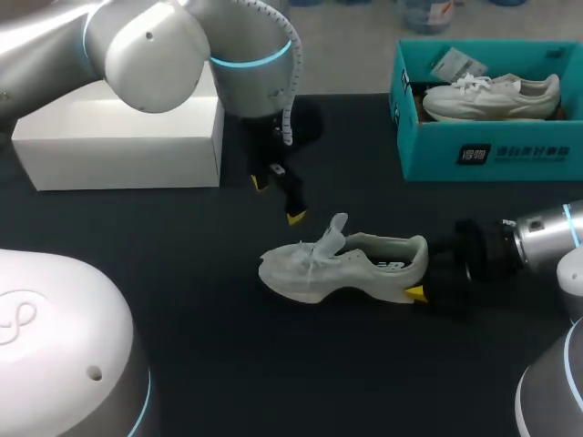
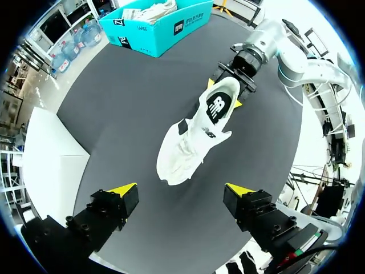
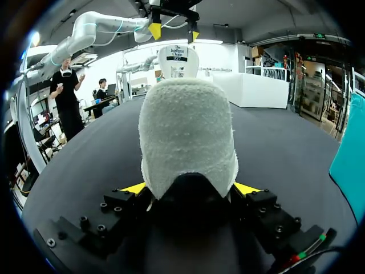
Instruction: Take the shoe out of the shoebox, open the shoe tongue, remove and reinsert the insole, then place the shoe into the shoebox
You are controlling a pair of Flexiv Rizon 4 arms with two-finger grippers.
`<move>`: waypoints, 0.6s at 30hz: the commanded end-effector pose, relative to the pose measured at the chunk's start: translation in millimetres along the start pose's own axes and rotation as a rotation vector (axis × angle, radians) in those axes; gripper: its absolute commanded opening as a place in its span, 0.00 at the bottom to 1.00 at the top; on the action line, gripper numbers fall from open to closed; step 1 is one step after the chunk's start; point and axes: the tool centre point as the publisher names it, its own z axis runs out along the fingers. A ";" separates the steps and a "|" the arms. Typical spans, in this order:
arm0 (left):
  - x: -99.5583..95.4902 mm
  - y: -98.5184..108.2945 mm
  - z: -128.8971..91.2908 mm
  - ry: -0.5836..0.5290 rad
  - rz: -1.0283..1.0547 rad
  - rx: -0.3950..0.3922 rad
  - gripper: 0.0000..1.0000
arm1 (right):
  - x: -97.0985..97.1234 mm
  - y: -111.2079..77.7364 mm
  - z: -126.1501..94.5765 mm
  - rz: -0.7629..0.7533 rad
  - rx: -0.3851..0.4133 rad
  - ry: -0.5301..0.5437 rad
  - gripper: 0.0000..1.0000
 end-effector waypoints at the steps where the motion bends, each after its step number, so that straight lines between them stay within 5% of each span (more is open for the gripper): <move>1: 0.2 1.9 0.4 0.000 0.001 0.004 1.00 | 3.4 -5.1 3.1 0.000 0.004 -0.001 0.00; 12: 30.3 -22.4 -25.4 -0.058 0.180 0.027 1.00 | 3.4 -5.1 3.1 0.000 0.004 -0.001 0.00; 18: 53.8 -34.1 -20.7 -0.053 0.243 -0.001 1.00 | 3.4 -5.1 3.1 0.000 0.004 -0.001 0.00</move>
